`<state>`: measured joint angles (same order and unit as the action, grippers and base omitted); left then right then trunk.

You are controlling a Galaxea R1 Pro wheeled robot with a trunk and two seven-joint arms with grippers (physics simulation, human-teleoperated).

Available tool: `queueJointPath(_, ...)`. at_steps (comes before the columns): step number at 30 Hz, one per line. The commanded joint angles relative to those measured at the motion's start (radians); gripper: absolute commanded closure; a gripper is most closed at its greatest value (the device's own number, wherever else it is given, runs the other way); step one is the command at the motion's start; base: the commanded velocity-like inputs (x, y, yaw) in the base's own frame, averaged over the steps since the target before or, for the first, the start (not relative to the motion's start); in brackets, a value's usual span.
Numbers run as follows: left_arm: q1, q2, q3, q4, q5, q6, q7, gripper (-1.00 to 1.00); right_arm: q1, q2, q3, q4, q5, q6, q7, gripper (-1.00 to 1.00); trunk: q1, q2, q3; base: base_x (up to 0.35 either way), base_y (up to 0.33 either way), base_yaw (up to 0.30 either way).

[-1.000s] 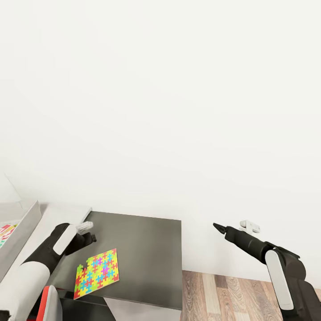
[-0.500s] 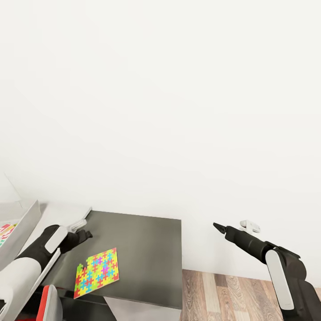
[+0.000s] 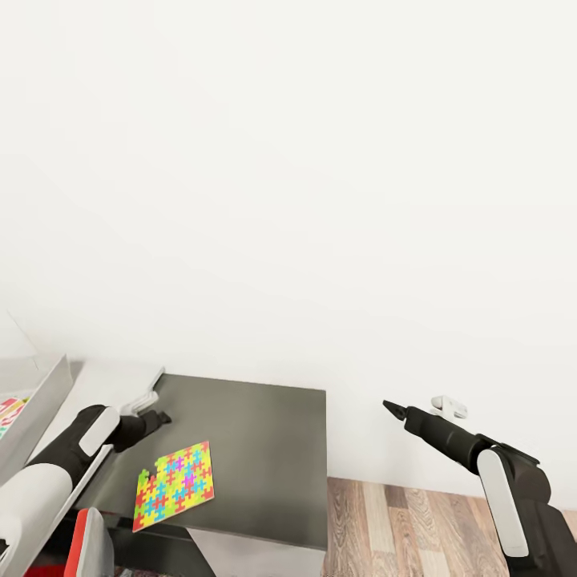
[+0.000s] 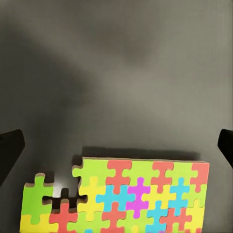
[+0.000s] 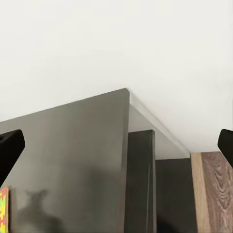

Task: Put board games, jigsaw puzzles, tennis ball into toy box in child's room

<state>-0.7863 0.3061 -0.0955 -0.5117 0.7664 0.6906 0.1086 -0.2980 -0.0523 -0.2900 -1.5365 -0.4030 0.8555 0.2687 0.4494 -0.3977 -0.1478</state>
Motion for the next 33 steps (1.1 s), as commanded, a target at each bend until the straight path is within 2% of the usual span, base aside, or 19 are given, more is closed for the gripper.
queueJointPath(1, -0.001, 0.001, -0.007, -0.002, 0.011, 0.003, 0.008, -1.0, -0.001, 0.0, -0.002, -0.001, 0.005, 0.005, 0.007, -1.0, 0.001, -0.002, -0.004, 0.0, 0.0, 0.0)
queueJointPath(15, 0.001, 0.009, -0.008, 0.003, 0.015, 0.096, 0.006, -1.0, -0.001, 0.0, 0.0, 0.001, 0.005, 0.005, 0.009, -1.0, 0.001, -0.002, -0.027, 0.0, 0.0, 0.0)
queueJointPath(20, 0.002, 0.019, -0.005, 0.004, 0.016, 0.101, 0.007, -1.0, -0.001, 0.0, 0.0, 0.002, 0.005, 0.005, 0.009, -1.0, 0.001, -0.002, -0.035, 0.0, 0.0, 0.0)
queueJointPath(23, 0.003, 0.041, -0.005, 0.004, 0.019, 0.101, 0.007, -1.0, -0.001, 0.0, 0.0, 0.002, 0.005, 0.005, 0.009, -1.0, 0.001, -0.002, -0.04, 0.0, 0.0, 0.0)
queueJointPath(26, 0.004, 0.05, -0.004, 0.004, 0.021, 0.101, 0.006, -1.0, -0.001, 0.0, 0.001, 0.003, 0.005, 0.005, 0.009, -1.0, 0.001, -0.002, -0.045, 0.0, 0.0, 0.0)
queueJointPath(33, 0.008, 0.055, -0.003, 0.004, 0.021, 0.101, 0.006, -1.0, -0.001, 0.0, 0.002, 0.003, 0.006, 0.005, 0.01, -1.0, 0.001, -0.002, -0.057, 0.0, 0.0, 0.0)
